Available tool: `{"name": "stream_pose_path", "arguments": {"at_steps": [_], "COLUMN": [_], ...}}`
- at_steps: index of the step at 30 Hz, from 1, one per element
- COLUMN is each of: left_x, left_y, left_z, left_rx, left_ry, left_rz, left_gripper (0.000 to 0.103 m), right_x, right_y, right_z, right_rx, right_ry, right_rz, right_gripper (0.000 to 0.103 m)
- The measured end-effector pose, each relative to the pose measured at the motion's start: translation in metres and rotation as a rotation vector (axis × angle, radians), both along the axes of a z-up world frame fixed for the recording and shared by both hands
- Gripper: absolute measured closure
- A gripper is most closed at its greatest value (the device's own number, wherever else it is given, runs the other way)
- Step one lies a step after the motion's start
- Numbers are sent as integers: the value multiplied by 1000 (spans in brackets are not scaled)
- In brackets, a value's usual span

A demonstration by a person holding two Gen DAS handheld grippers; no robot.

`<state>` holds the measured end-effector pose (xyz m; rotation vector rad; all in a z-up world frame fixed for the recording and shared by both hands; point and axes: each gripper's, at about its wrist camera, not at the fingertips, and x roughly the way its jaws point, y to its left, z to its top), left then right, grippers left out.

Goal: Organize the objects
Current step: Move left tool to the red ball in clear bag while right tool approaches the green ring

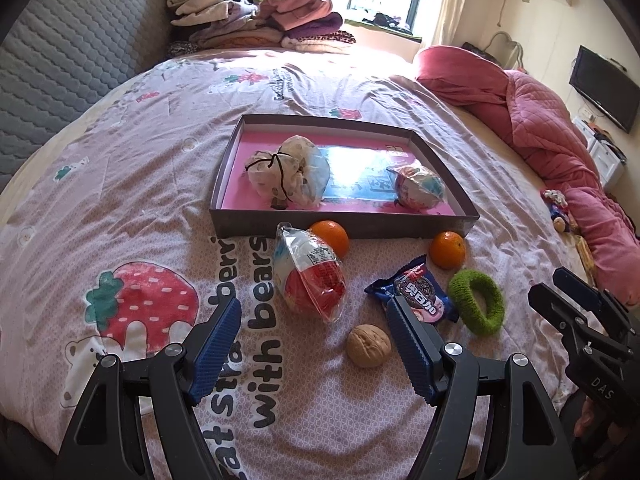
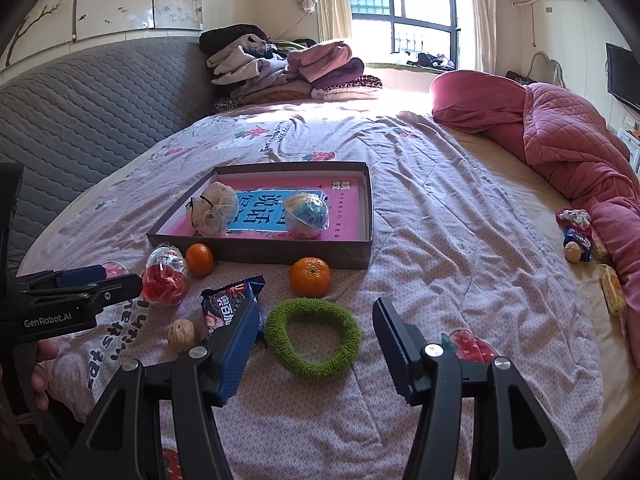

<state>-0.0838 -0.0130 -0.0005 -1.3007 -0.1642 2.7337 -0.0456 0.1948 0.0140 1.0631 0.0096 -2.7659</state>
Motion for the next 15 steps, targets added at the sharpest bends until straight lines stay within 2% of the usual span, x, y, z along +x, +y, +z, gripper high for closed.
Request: {"name": "stream_pose_path", "arguments": {"at_steps": [15], "left_x": [9], "left_y": [6], "left_z": [-13], "left_rx": [-29], "left_ry": [-24], "left_rz": [-10], "left_gripper": [27], "right_x": [3], "right_y": [3], "right_z": [-11], "right_rx": [-3], "right_ry": [-33], "right_rz": [-11], "right_gripper": [44]}}
